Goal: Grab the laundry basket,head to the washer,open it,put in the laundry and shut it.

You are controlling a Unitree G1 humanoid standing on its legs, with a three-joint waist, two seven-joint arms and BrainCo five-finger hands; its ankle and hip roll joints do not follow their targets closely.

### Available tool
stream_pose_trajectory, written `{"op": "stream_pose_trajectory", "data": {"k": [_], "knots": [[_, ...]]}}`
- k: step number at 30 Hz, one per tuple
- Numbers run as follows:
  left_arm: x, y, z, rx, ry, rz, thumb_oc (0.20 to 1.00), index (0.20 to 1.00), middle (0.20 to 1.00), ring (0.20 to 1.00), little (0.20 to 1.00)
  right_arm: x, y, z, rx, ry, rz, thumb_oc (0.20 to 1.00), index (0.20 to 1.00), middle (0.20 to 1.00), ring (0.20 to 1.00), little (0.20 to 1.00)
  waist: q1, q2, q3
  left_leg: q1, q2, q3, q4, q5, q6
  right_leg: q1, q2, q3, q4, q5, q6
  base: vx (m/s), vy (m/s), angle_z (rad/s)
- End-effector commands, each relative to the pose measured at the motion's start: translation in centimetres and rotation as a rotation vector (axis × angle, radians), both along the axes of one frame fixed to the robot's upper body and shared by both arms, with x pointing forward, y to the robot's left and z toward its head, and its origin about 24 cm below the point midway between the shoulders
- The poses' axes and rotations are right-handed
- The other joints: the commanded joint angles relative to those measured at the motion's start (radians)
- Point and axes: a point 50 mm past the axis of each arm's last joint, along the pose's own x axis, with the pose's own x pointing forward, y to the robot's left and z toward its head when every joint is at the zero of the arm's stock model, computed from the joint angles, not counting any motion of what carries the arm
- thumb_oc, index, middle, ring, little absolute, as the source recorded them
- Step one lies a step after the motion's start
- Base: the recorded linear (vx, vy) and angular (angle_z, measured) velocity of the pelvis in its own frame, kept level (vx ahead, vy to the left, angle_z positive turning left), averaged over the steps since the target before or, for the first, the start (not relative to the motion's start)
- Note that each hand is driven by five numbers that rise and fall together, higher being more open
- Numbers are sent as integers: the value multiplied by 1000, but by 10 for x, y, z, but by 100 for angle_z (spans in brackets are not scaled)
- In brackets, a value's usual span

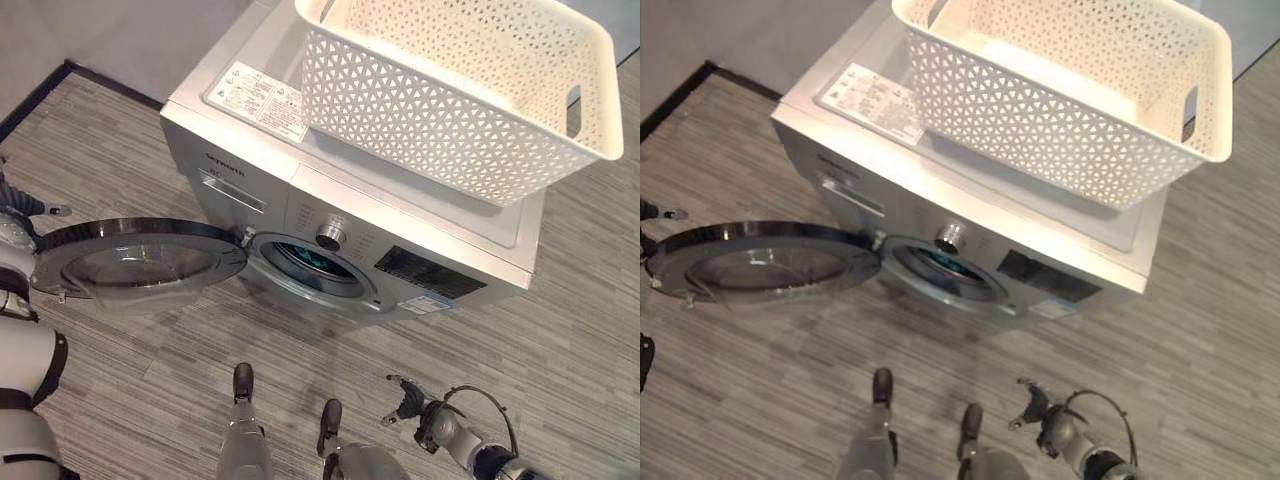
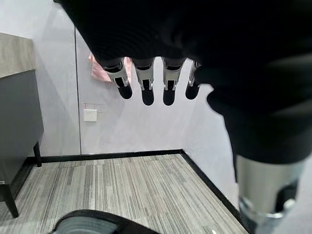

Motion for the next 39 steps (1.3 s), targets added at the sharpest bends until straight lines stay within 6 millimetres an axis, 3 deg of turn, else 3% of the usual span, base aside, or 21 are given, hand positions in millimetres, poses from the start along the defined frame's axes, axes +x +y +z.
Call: {"op": "stream_pose_trajectory", "data": {"k": [1, 5, 11, 18, 21, 23, 24, 25, 26, 28, 29, 30, 31, 32, 34, 36, 39], "knots": [[-17, 19, 13, -21, -19, 107, 1000, 1000, 1000, 1000, 1000, -12, -16, -5, -4, 41, -55, 1000, 1000, 1000, 1000, 1000, 2, -11, -36, -34, -18, 5, 53, -63, 38, 36, -60, 2, 91, -65, 69, 3, 5, -4], [-12, 14, 22, 55, 44, 97, 1000, 1000, 1000, 1000, 1000, -8, -8, 1, 13, 19, 12, 1000, 1000, 1000, 1000, 1000, -10, -41, -20, -63, -14, 6, 73, -75, 41, 11, -60, 6, 87, -45, 75, 1, 2, -4], [-8, 10, 6, 18, 70, 76, 1000, 1000, 1000, 1000, 1000, -5, -11, 7, 17, -12, 22, 1000, 1000, 1000, 1000, 1000, -32, -85, -7, -105, -10, 0, 87, -86, 45, -23, -58, 5, 82, -15, 85, 1, 2, -1], [-8, 9, -4, -1, 88, 68, 1000, 1000, 1000, 1000, 1000, 1, -11, 14, 24, -46, 34, 1000, 1000, 1000, 1000, 1000, -41, -99, 1, -118, -8, 1, 98, -96, 49, -37, -57, 11, 83, -6, 87, 5, 1, -2], [-6, 5, -22, -28, 134, 40, 1000, 1000, 1000, 1000, 1000, 4, -10, 18, 29, -63, 45, 1000, 1000, 1000, 1000, 1000, -47, -108, 5, -120, -9, 1, 100, -103, 53, -41, -57, 14, 83, 1, 90, 21, 5, -7], [-8, 2, -49, -67, 209, 18, 1000, 1000, 1000, 1000, 1000, 3, -11, 17, 22, -58, 53, 1000, 1000, 1000, 1000, 1000, -50, -109, 6, -117, -12, 4, 104, -110, 56, -42, -59, 18, 87, 5, 90, 6, 15, -4], [-8, 2, -50, -69, 210, 19, 1000, 1000, 1000, 1000, 1000, 3, -11, 17, 21, -57, 54, 1000, 1000, 1000, 1000, 1000, -51, -107, 5, -117, -12, 5, 104, -110, 56, -42, -59, 18, 87, 5, 90, 3, 11, -4], [-8, -3, -69, -97, 267, -6, 1000, 1000, 1000, 1000, 1000, 2, -12, 16, 13, -52, 52, 1000, 1000, 1000, 1000, 1000, -50, -106, 7, -116, -14, 6, 107, -115, 58, -41, -61, 20, 89, 7, 91, 0, 18, -4], [-8, -13, -95, -149, 320, -49, 1000, 1000, 1000, 1000, 1000, 0, -13, 14, 6, -40, 48, 1000, 1000, 1000, 1000, 1000, -48, -100, 8, -112, -17, 7, 112, -121, 60, -38, -63, 23, 93, 3, 89, 11, 35, -1], [-7, -54, -155, -282, 378, -221, 1000, 1000, 1000, 1000, 1000, -2, -18, 13, -8, -34, 37, 1000, 1000, 1000, 1000, 1000, -36, -72, 11, -93, -27, 10, 126, -137, 64, -26, -71, 27, 108, -16, 83, 8, 45, 2], [-7, -54, -156, -284, 379, -220, 1000, 1000, 1000, 1000, 1000, -2, -19, 13, -10, -33, 38, 1000, 1000, 1000, 1000, 1000, -37, -71, 9, -93, -27, 10, 126, -137, 64, -25, -71, 28, 108, -16, 83, 0, 56, -2], [-18, -75, -189, -370, 394, -304, 1000, 1000, 1000, 1000, 1000, -3, -25, 14, -15, -36, 14, 1000, 1000, 1000, 1000, 1000, -22, -48, 12, -84, -33, 11, 140, -147, 68, -19, -76, 27, 124, -35, 77, 4, 36, -7], [-19, -75, -190, -372, 396, -303, 1000, 1000, 1000, 1000, 1000, -4, -26, 14, -17, -33, 15, 1000, 1000, 1000, 1000, 1000, -23, -46, 10, -83, -33, 11, 140, -148, 68, -19, -76, 27, 124, -36, 77, -2, 42, -11], [-32, -101, -216, -468, 389, -406, 1000, 1000, 1000, 1000, 1000, -4, -32, 16, -21, -41, -15, 1000, 1000, 1000, 1000, 1000, -5, -27, 14, -72, -38, 11, 154, -155, 72, -11, -81, 25, 139, -50, 71, -5, 7, -8], [-34, -100, -217, -471, 391, -404, 1000, 1000, 1000, 1000, 1000, -4, -32, 15, -23, -38, -13, 1000, 1000, 1000, 1000, 1000, -7, -25, 12, -71, -37, 12, 155, -156, 71, -11, -81, 25, 139, -51, 70, -3, 3, -3], [-75, -143, -258, -763, 338, -513, 1000, 1000, 1000, 1000, 1000, -6, -52, 17, -48, -40, -87, 1000, 1000, 1000, 1000, 1000, 14, 15, -4, -25, -45, 20, 157, -162, 76, 14, -87, 30, 155, -67, 69, 9, 5, 2], [-92, -159, -268, -872, 332, -553, 1000, 1000, 1000, 1000, 1000, -11, -60, 16, -63, -31, -107, 1000, 1000, 1000, 1000, 1000, 14, 30, -19, 3, -44, 22, 150, -159, 76, 34, -89, 32, 153, -73, 68, 27, -30, -13]]}}
